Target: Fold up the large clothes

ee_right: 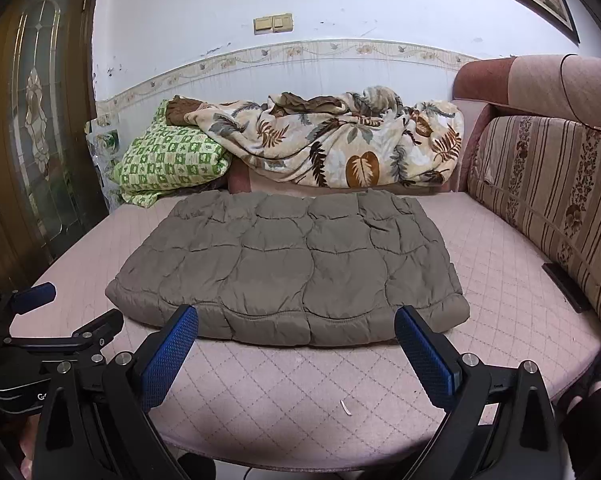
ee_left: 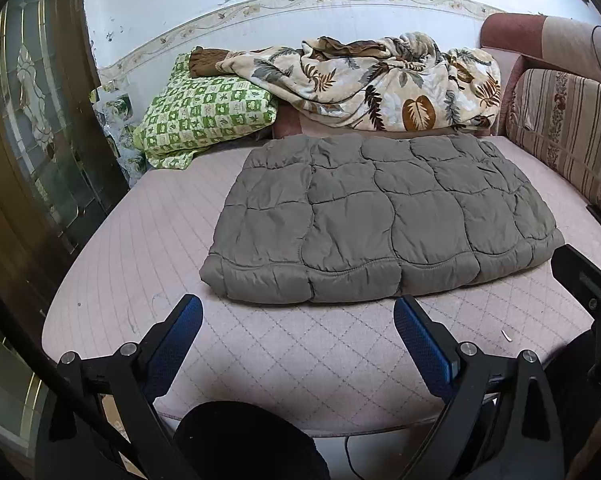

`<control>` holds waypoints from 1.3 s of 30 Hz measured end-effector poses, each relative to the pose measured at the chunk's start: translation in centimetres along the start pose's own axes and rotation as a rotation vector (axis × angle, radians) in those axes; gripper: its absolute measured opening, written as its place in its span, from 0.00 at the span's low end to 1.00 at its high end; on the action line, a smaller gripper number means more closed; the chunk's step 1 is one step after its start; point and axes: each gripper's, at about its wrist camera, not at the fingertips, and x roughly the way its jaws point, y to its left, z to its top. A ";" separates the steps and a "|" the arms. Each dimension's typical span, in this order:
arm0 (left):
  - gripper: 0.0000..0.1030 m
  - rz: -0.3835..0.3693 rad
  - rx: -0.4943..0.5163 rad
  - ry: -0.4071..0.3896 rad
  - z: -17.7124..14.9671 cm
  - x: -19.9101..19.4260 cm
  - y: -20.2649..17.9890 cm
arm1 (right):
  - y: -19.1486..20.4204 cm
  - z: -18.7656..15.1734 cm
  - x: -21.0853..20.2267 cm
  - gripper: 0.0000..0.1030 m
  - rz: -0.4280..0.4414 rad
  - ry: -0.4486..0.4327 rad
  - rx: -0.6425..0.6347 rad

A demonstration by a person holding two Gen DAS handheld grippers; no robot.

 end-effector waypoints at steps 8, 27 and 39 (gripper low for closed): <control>0.93 0.004 0.002 0.001 0.0 0.2 -0.1 | 0.1 0.0 0.1 0.97 -0.002 0.005 0.000; 0.93 0.015 0.011 0.005 -0.4 0.4 0.0 | -0.3 -0.2 0.5 0.97 -0.013 0.018 0.002; 0.93 -0.055 0.013 0.019 -0.5 0.3 0.6 | -0.6 -0.5 0.6 0.97 -0.013 0.022 0.006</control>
